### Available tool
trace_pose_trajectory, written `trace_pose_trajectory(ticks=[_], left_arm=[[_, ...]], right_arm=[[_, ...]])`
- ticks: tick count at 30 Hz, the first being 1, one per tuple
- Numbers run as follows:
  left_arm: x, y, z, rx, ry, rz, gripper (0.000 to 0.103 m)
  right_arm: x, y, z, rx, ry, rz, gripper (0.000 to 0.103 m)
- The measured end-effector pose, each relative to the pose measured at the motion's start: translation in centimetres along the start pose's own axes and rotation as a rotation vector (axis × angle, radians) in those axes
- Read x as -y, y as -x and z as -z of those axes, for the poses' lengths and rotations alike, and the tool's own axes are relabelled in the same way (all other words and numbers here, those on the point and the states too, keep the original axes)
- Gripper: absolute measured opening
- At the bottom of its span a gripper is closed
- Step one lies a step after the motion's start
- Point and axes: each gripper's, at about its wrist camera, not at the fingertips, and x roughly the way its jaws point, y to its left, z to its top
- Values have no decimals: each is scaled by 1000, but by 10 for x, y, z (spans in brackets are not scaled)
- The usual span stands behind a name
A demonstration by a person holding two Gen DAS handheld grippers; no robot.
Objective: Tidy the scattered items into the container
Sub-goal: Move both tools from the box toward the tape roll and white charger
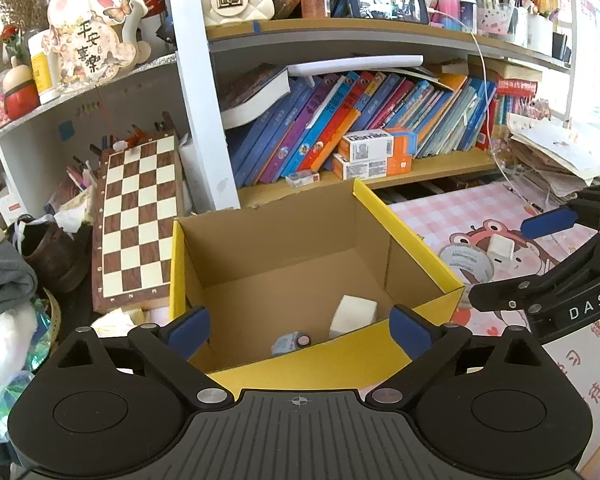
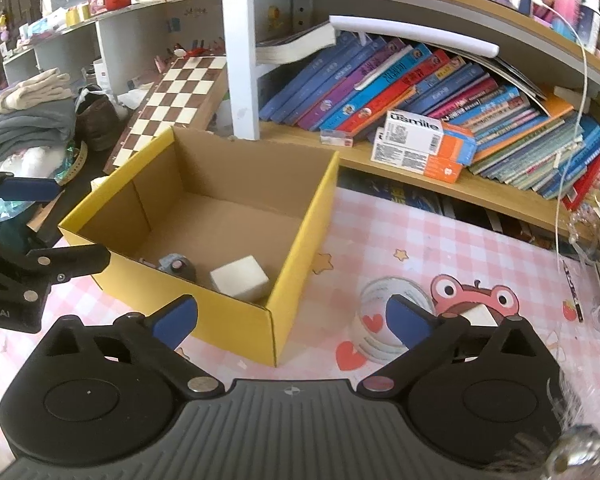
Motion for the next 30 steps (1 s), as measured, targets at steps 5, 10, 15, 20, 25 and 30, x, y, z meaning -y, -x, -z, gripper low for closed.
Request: trace_pose_trajectory(ticks=[5,10,15,20,25,30], left_arm=[[9,-2,1,-21,5,-3,100],[21,-6,1,-41,13,5,101],[36,-10,-1,-52,12,12,101],[50,-12,-4,-54,15,9,101],[64,-15,-6,-59,22,0,101],[79,-17,-8,-63,20,1,101]], right_arm=[[12,3,9,-3,-17,3,103],[27,6,18,-8,-29,10,103],[43,7,27,-22,-37,16,103],[61,8,34,-31,-47,16,103],[76,9,39,-35,-47,9,103],[91,11,45,-38,-46,8,103]])
